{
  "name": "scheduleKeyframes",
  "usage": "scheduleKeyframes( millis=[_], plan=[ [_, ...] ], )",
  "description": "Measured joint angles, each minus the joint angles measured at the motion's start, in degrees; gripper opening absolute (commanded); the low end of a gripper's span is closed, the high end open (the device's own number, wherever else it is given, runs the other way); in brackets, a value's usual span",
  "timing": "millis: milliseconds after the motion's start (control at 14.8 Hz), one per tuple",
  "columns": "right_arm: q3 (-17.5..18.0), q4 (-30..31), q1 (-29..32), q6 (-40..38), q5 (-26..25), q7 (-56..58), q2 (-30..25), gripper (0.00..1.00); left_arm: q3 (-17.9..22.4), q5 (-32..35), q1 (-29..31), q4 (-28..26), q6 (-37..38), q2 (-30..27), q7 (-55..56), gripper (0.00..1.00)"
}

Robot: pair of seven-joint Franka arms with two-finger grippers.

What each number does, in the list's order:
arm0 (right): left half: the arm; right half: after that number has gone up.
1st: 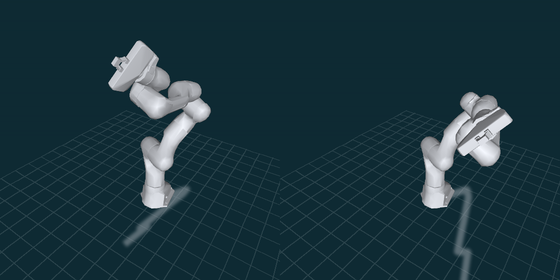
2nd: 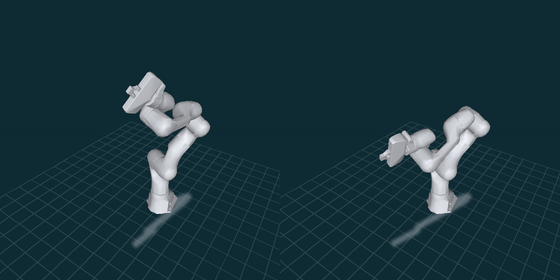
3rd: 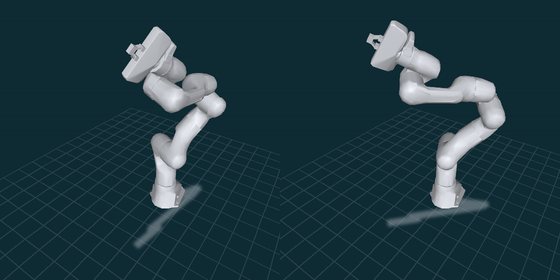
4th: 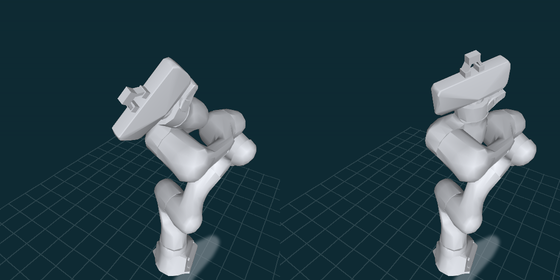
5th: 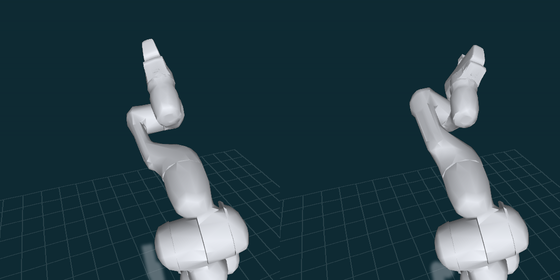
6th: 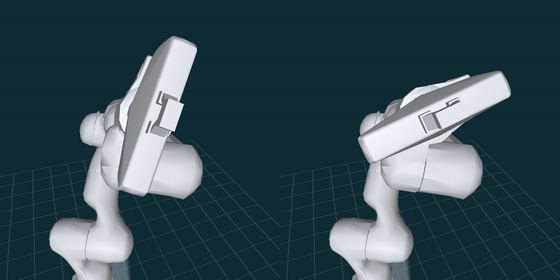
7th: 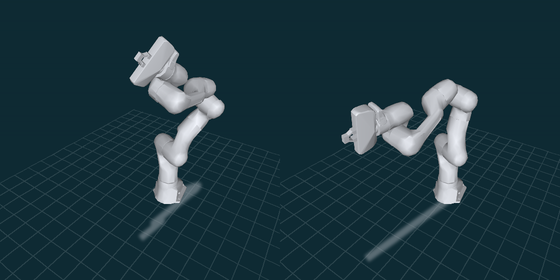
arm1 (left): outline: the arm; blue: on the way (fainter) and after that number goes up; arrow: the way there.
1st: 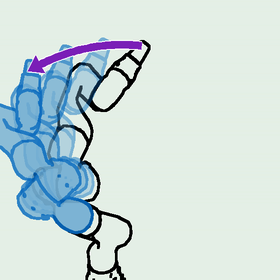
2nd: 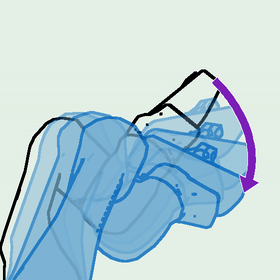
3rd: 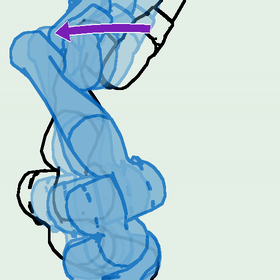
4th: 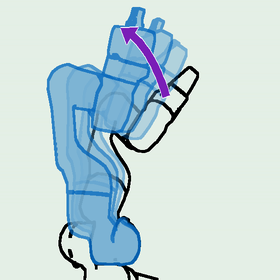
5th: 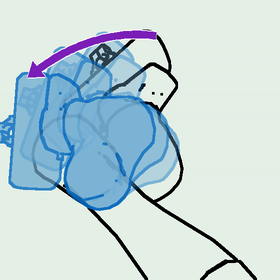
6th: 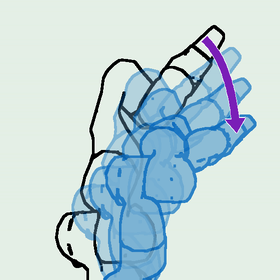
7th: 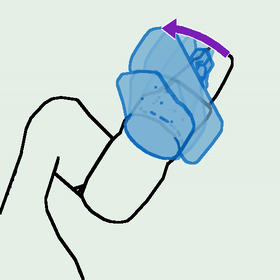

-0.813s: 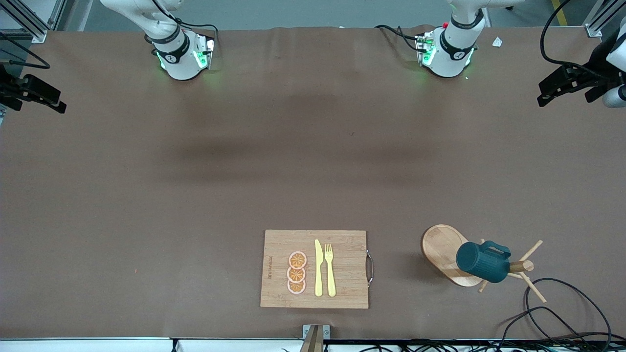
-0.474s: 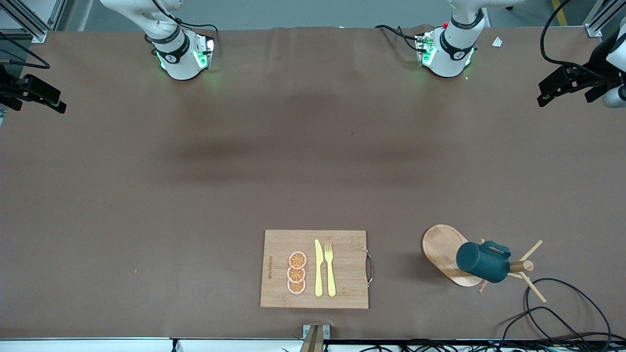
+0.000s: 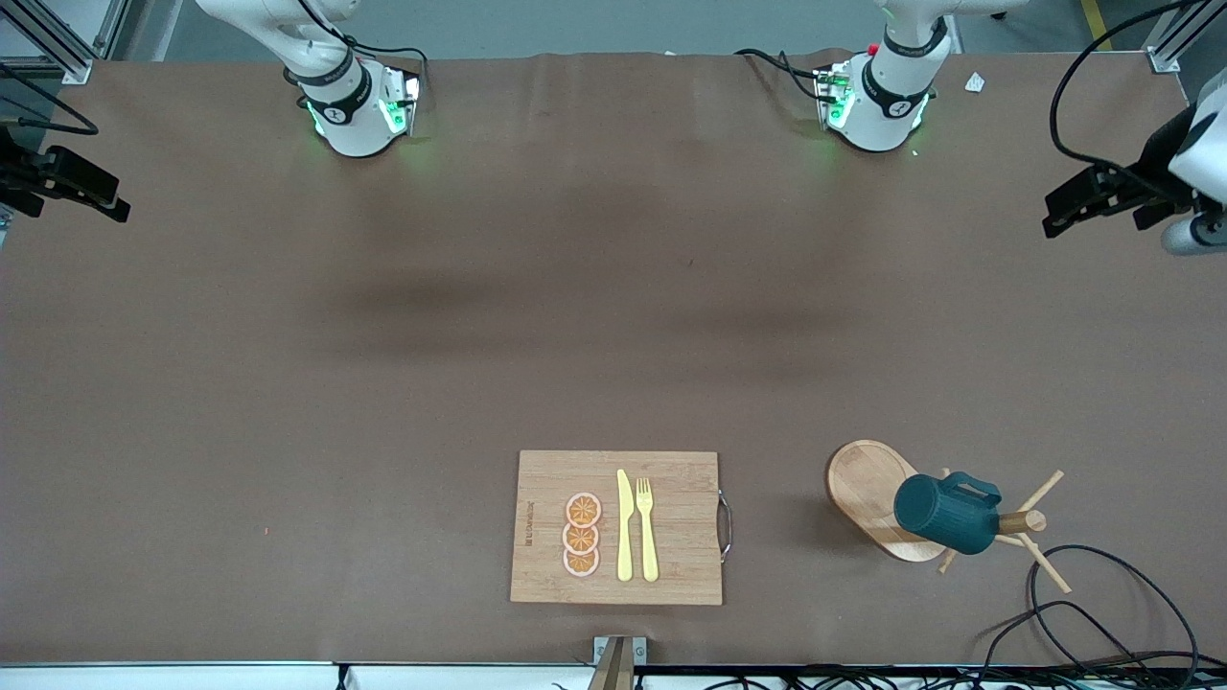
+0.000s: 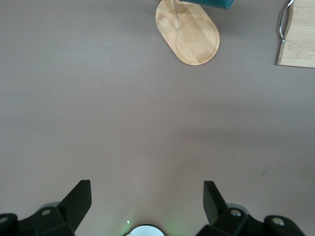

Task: Transfer cup from left to right arm and place
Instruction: 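Move the left gripper toward the teal mug on the wooden stand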

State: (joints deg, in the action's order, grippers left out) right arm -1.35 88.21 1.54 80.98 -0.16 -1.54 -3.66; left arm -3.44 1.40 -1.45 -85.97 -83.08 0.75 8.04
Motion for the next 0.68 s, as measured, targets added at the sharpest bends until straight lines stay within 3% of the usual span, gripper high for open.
scheduleKeyframes(
  millis=[271,677],
  plan=[
    [0.0,0.0,0.0,0.0,0.0,0.0,0.0,1.00,0.0,-1.4,0.1,0.2,-4.6,3.1,2.6,1.00],
    [0.0,0.0,0.0,0.0,0.0,0.0,0.0,1.00,0.4,-11.6,4.9,0.3,-13.1,8.5,10.7,1.00]
  ],
)
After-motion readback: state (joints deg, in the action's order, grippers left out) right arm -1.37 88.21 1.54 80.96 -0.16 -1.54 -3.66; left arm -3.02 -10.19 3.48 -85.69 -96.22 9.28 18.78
